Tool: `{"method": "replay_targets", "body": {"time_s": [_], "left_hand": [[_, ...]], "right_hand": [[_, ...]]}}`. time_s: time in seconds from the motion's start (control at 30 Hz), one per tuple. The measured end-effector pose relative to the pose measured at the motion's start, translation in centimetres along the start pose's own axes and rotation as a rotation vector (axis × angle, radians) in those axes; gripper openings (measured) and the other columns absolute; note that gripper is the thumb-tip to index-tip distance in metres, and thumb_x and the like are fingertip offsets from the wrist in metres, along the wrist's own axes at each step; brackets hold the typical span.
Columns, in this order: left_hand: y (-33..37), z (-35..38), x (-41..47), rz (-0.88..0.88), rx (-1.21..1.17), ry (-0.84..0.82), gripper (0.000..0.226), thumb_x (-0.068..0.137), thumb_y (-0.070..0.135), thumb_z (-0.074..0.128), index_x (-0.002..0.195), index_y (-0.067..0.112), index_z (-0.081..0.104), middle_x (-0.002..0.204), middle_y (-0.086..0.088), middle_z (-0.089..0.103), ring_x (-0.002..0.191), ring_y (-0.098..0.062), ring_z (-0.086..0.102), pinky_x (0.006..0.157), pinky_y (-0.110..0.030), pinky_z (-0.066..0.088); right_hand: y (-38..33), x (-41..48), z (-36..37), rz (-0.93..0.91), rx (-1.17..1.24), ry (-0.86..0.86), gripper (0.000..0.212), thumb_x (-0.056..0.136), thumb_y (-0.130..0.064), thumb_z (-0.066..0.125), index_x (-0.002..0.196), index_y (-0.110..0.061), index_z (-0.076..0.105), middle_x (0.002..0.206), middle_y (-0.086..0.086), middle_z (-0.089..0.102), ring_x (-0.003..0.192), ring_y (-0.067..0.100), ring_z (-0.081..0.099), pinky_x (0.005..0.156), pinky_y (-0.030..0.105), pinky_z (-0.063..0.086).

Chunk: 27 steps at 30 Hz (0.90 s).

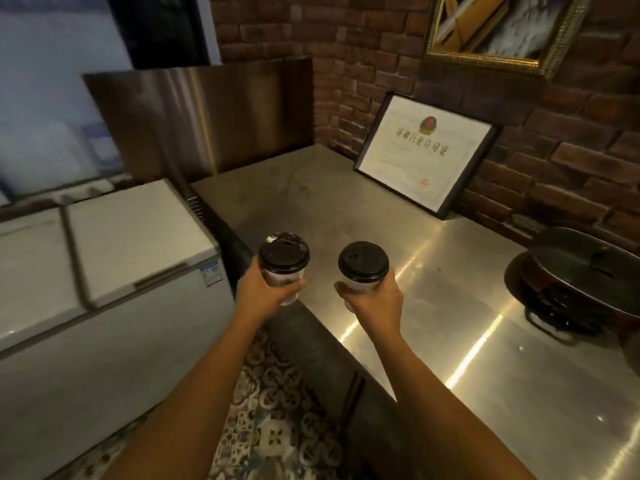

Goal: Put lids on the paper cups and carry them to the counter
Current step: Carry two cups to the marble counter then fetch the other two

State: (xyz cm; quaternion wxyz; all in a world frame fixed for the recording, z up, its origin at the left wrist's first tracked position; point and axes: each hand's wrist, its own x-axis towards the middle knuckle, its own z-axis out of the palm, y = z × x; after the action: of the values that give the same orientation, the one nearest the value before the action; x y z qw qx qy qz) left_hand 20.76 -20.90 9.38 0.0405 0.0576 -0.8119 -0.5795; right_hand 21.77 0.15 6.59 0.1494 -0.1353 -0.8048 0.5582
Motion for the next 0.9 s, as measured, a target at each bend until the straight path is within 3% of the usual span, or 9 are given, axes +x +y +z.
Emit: {"method": "replay_targets", "body": {"time_s": [0.07,0.17,0.23,0.33,0.4,0.5,0.63,0.83,0.9], "left_hand": [[0.0,-2.8,-3.0,-0.006,0.001,0.089,0.096,0.061,0.033,0.096,0.144,0.021,0.050,0.141,-0.002,0.062,0.130,-0.023,0.058,0.109,-0.049,0.048],[0.1,-7.3,-7.5,-0.017,0.019,0.223,0.089,0.063,0.026,0.096,0.141,0.019,0.052,0.135,-0.004,0.065,0.121,-0.020,0.061,0.098,-0.035,0.050],[-0.2,-10.2,-10.0,-0.022,0.026,0.289,0.089,0.064,0.024,0.096,0.141,0.018,0.052,0.134,-0.005,0.066,0.121,-0.022,0.061,0.097,-0.033,0.050],[-0.8,-14.9,-14.0,-0.025,0.050,0.385,0.089,0.065,0.026,0.095,0.141,0.019,0.050,0.134,-0.004,0.064,0.124,-0.025,0.060,0.103,-0.042,0.051],[-1.4,-18.1,-16.5,-0.031,0.062,0.447,0.090,0.065,0.028,0.094,0.142,0.018,0.049,0.135,-0.006,0.064,0.124,-0.026,0.060,0.104,-0.045,0.051],[-2.6,-23.5,-20.8,-0.034,0.067,0.545,0.090,0.066,0.030,0.094,0.142,0.016,0.049,0.133,-0.007,0.065,0.121,-0.025,0.061,0.100,-0.044,0.053],[-4.7,-31.8,-27.5,-0.031,0.039,0.631,0.089,0.067,0.026,0.094,0.142,0.017,0.047,0.124,0.006,0.059,0.114,-0.014,0.056,0.095,-0.036,0.051],[-8.6,-46.3,-42.0,-0.043,0.128,0.818,0.080,0.070,0.030,0.092,0.138,0.023,0.050,0.116,0.012,0.061,0.102,-0.004,0.059,0.088,-0.028,0.051],[-10.1,-51.0,-47.1,-0.092,0.159,0.903,0.080,0.070,0.032,0.091,0.139,0.022,0.051,0.116,0.012,0.062,0.099,-0.001,0.058,0.086,-0.025,0.051]], "right_hand": [[-2.1,-2.6,0.4,-0.016,0.028,-0.051,0.085,0.057,-0.037,0.096,0.130,-0.028,0.054,0.112,-0.013,0.065,0.105,0.009,0.062,0.085,0.019,0.047],[-5.6,-6.6,1.7,-0.055,0.070,-0.179,0.076,0.058,-0.035,0.094,0.125,-0.033,0.057,0.098,-0.023,0.063,0.090,0.000,0.061,0.069,0.003,0.041],[-7.6,-9.2,3.0,-0.082,0.073,-0.257,0.078,0.061,-0.035,0.094,0.129,-0.032,0.055,0.105,-0.016,0.066,0.097,0.005,0.063,0.075,0.006,0.042],[-10.2,-13.7,5.8,-0.137,0.073,-0.346,0.088,0.061,-0.035,0.096,0.136,-0.026,0.052,0.127,-0.003,0.067,0.117,0.017,0.062,0.088,0.023,0.045],[-11.6,-16.8,7.7,-0.160,0.098,-0.393,0.088,0.062,-0.032,0.096,0.137,-0.023,0.052,0.131,-0.002,0.065,0.119,0.017,0.061,0.090,0.024,0.045],[-14.1,-22.1,10.7,-0.218,0.119,-0.483,0.084,0.065,-0.027,0.095,0.137,-0.018,0.053,0.128,-0.001,0.065,0.115,0.013,0.059,0.090,0.024,0.045],[-17.1,-29.7,15.7,-0.276,0.122,-0.570,0.081,0.062,-0.034,0.095,0.132,-0.021,0.055,0.124,-0.002,0.067,0.111,0.013,0.062,0.089,0.025,0.048],[-22.7,-45.5,24.4,-0.345,0.124,-0.742,0.082,0.059,-0.039,0.096,0.128,-0.020,0.058,0.111,-0.005,0.069,0.087,0.005,0.063,0.071,0.015,0.048],[-24.4,-51.6,27.2,-0.375,0.131,-0.807,0.082,0.058,-0.040,0.096,0.128,-0.019,0.058,0.113,-0.003,0.070,0.091,0.009,0.065,0.073,0.018,0.050]]}}
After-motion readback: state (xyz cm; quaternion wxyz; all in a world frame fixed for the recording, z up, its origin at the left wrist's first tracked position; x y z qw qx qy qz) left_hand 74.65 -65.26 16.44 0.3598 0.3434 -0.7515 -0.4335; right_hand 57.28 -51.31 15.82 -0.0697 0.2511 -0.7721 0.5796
